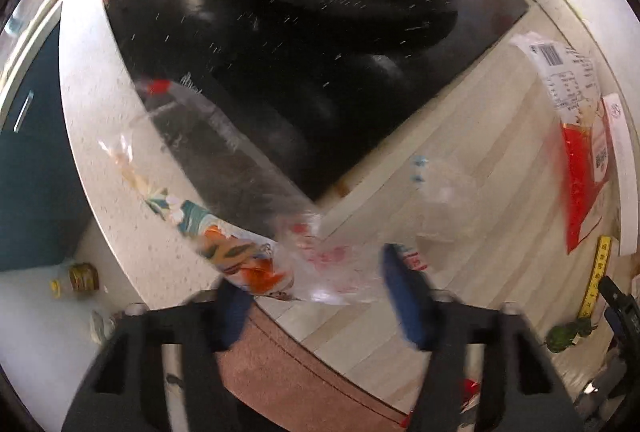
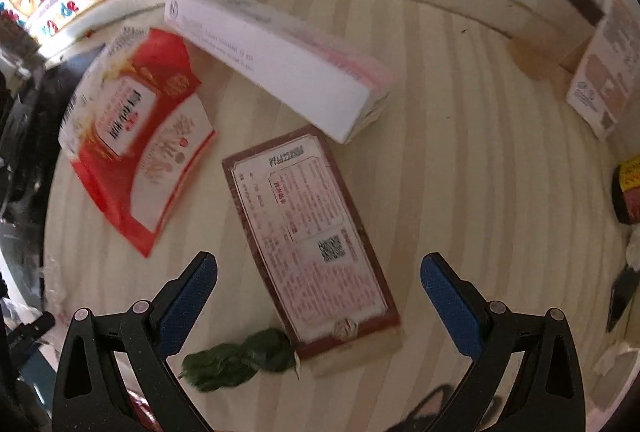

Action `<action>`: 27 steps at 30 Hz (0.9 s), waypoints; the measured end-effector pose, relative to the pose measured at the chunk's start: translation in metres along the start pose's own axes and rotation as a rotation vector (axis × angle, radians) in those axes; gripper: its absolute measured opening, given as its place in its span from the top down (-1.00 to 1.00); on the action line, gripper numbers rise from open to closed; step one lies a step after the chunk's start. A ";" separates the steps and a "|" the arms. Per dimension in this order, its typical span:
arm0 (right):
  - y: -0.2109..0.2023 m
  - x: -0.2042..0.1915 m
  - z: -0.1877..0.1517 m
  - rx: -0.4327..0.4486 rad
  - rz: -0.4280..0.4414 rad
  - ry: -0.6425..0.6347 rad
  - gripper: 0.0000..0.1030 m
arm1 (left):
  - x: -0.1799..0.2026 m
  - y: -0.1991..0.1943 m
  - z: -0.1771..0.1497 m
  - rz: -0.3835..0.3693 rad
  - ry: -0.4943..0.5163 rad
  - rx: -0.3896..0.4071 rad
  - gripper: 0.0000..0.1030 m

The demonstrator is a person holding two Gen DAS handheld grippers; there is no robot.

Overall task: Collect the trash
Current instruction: 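Grasp the plastic snack bags with the left tool while the right tool grasps the brown box, then carry the plastic bags and brown box to the bin and open both tools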

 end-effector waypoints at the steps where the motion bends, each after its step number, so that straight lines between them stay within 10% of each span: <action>1: 0.005 -0.001 0.001 -0.009 -0.001 -0.004 -0.99 | 0.002 -0.002 0.001 0.001 0.009 0.005 0.54; 8: 0.010 -0.005 0.005 0.013 -0.037 -0.016 -0.35 | 0.012 -0.036 0.007 -0.005 0.071 0.096 0.90; 17: -0.055 -0.006 0.024 0.176 -0.049 -0.024 -0.24 | 0.007 -0.098 0.000 -0.024 0.109 0.227 0.91; 27: -0.124 -0.075 -0.023 0.220 0.134 -0.118 -0.20 | -0.068 -0.118 -0.023 -0.050 0.031 0.278 0.91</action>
Point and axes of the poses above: each gripper's, at about its wrist camera, not at the fingertips, and y roughly the way its jaws point, x to its right, z to its top, the point moved 3 cm from there along y, roughly the way its jaws point, and after that the axes turned 1 degree about -x, right-handed, at the moved point
